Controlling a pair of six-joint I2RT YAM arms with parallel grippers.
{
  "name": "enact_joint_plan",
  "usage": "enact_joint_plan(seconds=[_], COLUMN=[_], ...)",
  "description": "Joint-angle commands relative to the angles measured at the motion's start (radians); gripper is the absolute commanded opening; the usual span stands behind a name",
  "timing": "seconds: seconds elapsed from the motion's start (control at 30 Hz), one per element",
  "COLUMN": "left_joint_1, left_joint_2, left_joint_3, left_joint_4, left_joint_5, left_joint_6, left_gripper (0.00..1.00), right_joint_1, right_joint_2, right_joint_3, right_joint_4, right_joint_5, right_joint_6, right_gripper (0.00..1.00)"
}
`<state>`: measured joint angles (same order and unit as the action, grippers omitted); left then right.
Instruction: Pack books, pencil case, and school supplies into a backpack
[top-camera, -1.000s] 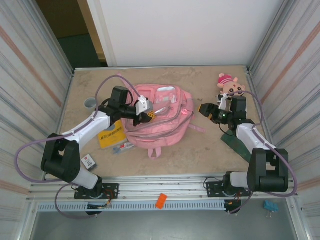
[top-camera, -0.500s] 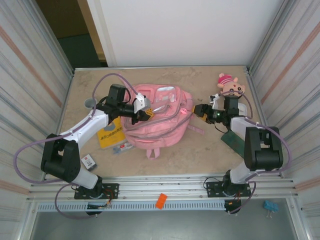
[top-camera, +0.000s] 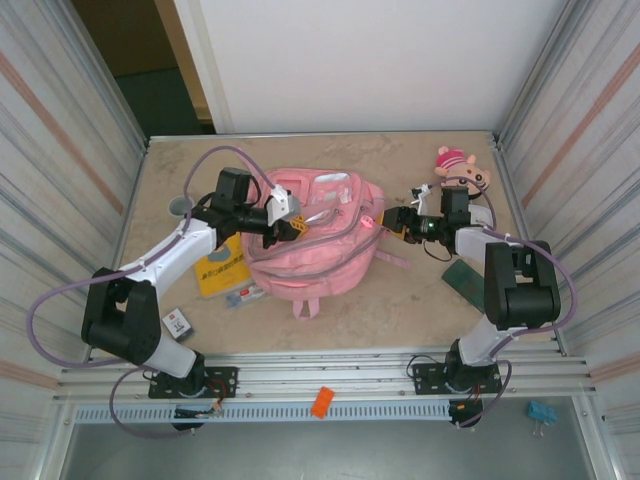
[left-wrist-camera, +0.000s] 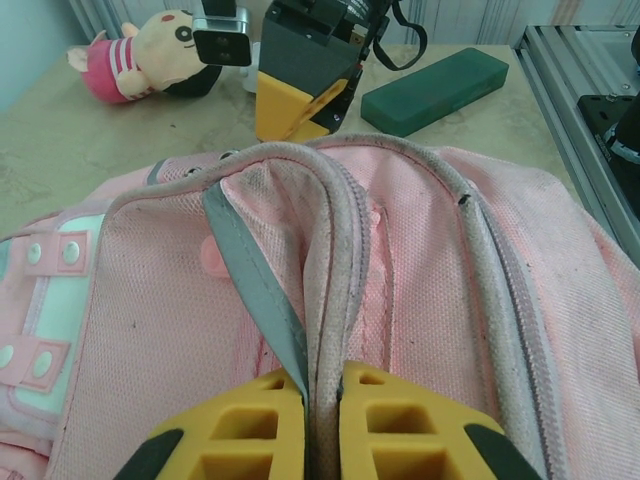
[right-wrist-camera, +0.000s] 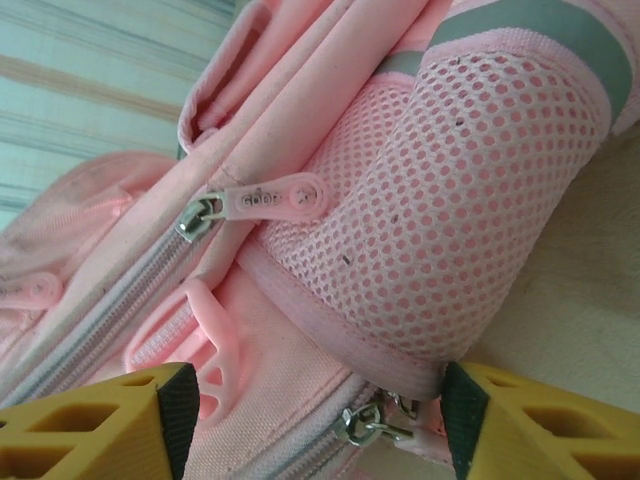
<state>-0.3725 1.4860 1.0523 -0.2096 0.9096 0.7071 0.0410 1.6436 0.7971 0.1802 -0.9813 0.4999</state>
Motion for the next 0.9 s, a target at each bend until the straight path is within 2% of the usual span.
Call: enact_joint_plan(seconds=[0.0,0.1,0.23,0.37,0.63,0.7,0.77,0.87], left_joint_1=[0.012,0.014,0.015,0.014,0.015,0.015,0.015,0.015], left_joint_2=[-0.081,-0.087,-0.089,-0.088,-0.092,-0.091,-0.092,-0.093], left_joint_3=[0.023,0.010,0.008,0.006,-0.021,-0.023,-0.020,-0.019], left_joint_4=[0.131,0.155,0.153,0.166,0.212,0.219,0.223,0.223], left_joint_5=[0.066,0.059,0.050,0.044,-0.003,-0.002,0.011,0.027], left_joint_6=[-0.016,-0.029,-0.028,-0.035,-0.053,-0.057,-0.060,-0.063], left_gripper=[0.00,0.00,0.00,0.00,0.00,0.00,0.00,0.00], right_joint_1=[0.001,-0.001,-0.004,-0.001,-0.004,-0.001,-0.002,-0.003], right_joint_2=[0.000,0.000,-0.002,0.002,-0.025,-0.025,-0.019,-0.008], right_joint_3=[0.017,0.017,0.012,0.008,-0.002,-0.004,-0.001,0.005], right_joint_4=[-0.048,-0.071,-0.079,-0.080,-0.099,-0.101,-0.107,-0.106], right_joint_5=[-0.044,-0.052,-0.049,-0.059,-0.052,-0.050,-0.040,-0.027], right_joint_6=[-0.050,-0.061,-0.066,-0.063,-0.061,-0.063,-0.070,-0.078], right_gripper=[0.54,0.43,0.38,0.24,0.12,0.13,0.26,0.35])
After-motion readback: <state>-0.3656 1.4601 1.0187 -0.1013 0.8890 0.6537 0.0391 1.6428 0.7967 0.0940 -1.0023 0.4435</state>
